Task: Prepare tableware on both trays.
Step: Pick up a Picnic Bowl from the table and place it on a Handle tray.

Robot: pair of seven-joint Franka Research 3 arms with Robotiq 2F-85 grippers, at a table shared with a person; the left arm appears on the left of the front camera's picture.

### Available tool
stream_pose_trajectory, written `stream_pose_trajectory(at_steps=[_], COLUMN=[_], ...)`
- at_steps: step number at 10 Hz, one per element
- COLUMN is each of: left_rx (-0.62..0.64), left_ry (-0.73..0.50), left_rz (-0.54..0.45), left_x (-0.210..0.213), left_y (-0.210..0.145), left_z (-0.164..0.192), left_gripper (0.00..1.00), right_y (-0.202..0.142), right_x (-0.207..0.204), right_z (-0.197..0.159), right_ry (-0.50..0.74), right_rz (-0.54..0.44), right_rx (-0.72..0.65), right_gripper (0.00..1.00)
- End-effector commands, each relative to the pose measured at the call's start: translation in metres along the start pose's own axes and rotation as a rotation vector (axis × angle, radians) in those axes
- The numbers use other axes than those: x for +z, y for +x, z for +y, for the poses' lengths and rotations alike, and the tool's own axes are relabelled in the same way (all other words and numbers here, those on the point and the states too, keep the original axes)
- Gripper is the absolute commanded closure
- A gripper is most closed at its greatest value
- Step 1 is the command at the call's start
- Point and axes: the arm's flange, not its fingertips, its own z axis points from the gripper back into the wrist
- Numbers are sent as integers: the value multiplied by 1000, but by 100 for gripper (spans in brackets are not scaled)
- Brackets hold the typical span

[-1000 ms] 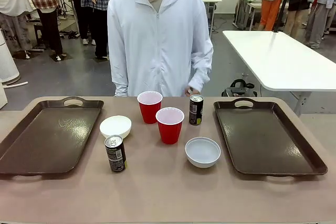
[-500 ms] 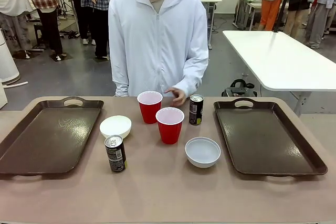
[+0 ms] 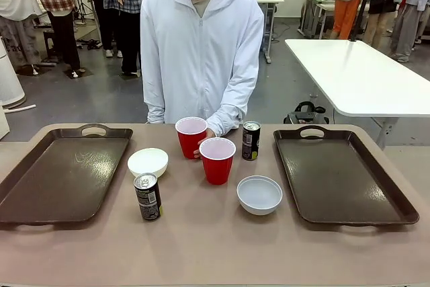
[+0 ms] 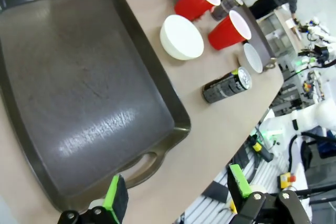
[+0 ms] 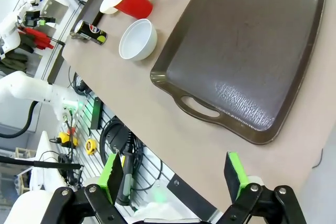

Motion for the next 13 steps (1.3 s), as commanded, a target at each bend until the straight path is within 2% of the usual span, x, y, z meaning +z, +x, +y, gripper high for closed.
stream_pose_trajectory(at_steps=[1, 5, 6, 9, 11, 13], left_rx=[2, 0, 0, -76, -123, -108], left_ry=[-6, 0, 115, 412, 512, 585], left_rz=[-8, 0, 42, 208, 325, 406], left_x=[1, 0, 10, 23, 7, -33], left_y=[-1, 0, 14, 81, 141, 199], left_z=[1, 0, -22, -103, -137, -154], left_gripper=[0, 0, 0, 0, 0, 0], right_y=[0, 0, 0, 0, 0, 0], right_x=[-1, -1, -1, -1, -1, -1], right_z=[-1, -1, -1, -1, -1, -1], right_ry=[15, 15, 15, 15, 15, 15], right_rz=[-7, -7, -7, -7, -7, -7], right_rx=[4, 4, 4, 4, 4, 4], right_gripper=[0, 0, 0, 0, 0, 0])
